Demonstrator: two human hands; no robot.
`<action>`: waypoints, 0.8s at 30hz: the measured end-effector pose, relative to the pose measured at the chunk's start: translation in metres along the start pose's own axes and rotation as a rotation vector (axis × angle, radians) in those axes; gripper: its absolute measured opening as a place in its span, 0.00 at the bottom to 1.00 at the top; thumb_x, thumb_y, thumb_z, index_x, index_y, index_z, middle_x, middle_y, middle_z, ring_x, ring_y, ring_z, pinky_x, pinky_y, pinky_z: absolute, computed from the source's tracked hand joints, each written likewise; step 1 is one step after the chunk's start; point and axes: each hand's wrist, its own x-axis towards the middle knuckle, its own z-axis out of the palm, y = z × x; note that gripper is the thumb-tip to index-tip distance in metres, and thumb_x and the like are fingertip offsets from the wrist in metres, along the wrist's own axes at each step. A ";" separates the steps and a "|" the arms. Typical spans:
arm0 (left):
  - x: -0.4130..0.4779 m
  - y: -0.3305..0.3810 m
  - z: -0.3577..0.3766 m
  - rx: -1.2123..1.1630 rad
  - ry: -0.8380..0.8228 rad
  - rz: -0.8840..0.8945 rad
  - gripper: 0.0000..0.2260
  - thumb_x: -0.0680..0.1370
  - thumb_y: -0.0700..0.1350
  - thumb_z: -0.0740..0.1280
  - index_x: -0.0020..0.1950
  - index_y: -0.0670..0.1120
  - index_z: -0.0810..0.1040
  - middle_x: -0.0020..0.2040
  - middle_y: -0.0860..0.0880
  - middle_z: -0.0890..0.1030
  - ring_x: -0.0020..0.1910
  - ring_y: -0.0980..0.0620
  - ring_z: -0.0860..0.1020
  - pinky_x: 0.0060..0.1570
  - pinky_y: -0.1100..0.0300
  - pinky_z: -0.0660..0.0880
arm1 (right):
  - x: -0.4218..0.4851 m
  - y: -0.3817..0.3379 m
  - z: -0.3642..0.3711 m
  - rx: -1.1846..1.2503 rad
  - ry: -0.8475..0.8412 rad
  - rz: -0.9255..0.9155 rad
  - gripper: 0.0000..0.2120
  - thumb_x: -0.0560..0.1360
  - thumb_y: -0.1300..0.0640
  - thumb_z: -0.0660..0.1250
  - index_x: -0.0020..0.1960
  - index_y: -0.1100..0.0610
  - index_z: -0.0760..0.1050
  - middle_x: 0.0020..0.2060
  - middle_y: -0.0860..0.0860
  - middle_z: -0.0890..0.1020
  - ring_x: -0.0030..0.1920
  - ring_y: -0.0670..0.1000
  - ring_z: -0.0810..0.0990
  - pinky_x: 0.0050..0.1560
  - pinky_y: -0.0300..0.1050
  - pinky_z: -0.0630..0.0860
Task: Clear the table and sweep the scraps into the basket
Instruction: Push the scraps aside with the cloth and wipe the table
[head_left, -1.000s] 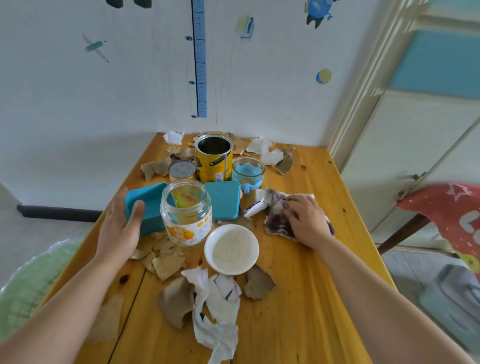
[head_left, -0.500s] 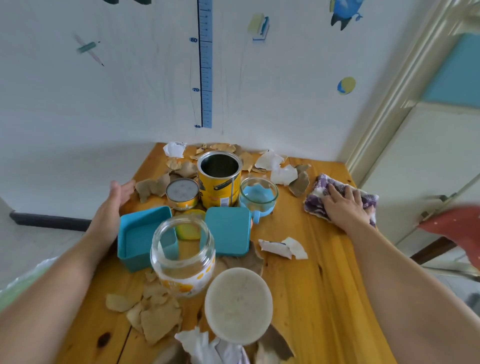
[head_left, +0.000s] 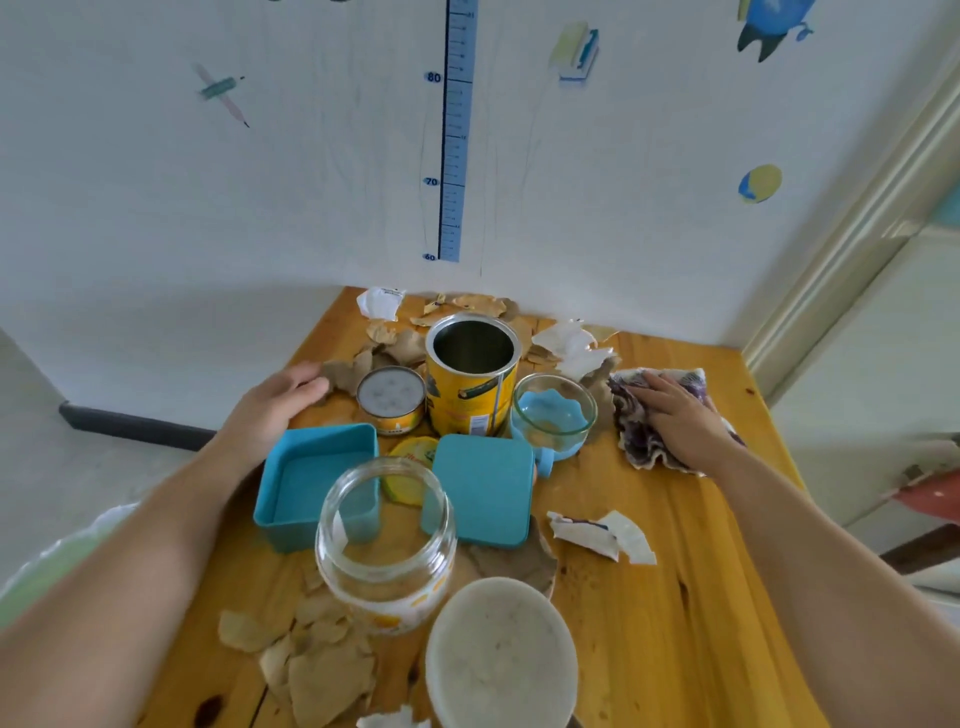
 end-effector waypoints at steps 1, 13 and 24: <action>-0.001 0.000 0.000 0.001 0.007 -0.002 0.17 0.78 0.55 0.58 0.65 0.54 0.70 0.65 0.48 0.72 0.61 0.45 0.72 0.66 0.44 0.65 | -0.008 -0.005 0.001 -0.003 0.007 -0.019 0.24 0.77 0.62 0.54 0.70 0.45 0.65 0.74 0.47 0.60 0.75 0.51 0.54 0.73 0.56 0.49; 0.006 0.004 0.001 -0.057 0.092 -0.015 0.21 0.78 0.59 0.54 0.67 0.52 0.69 0.65 0.47 0.72 0.62 0.45 0.72 0.65 0.48 0.67 | -0.033 0.004 -0.002 0.466 0.442 0.217 0.23 0.72 0.63 0.54 0.54 0.41 0.77 0.53 0.53 0.80 0.54 0.61 0.78 0.49 0.54 0.75; 0.066 0.001 0.009 0.010 0.224 0.041 0.25 0.78 0.64 0.47 0.69 0.55 0.68 0.68 0.50 0.71 0.66 0.47 0.69 0.66 0.48 0.63 | 0.088 0.013 -0.015 0.185 0.269 0.188 0.24 0.74 0.63 0.55 0.68 0.47 0.69 0.66 0.56 0.73 0.67 0.60 0.66 0.66 0.56 0.66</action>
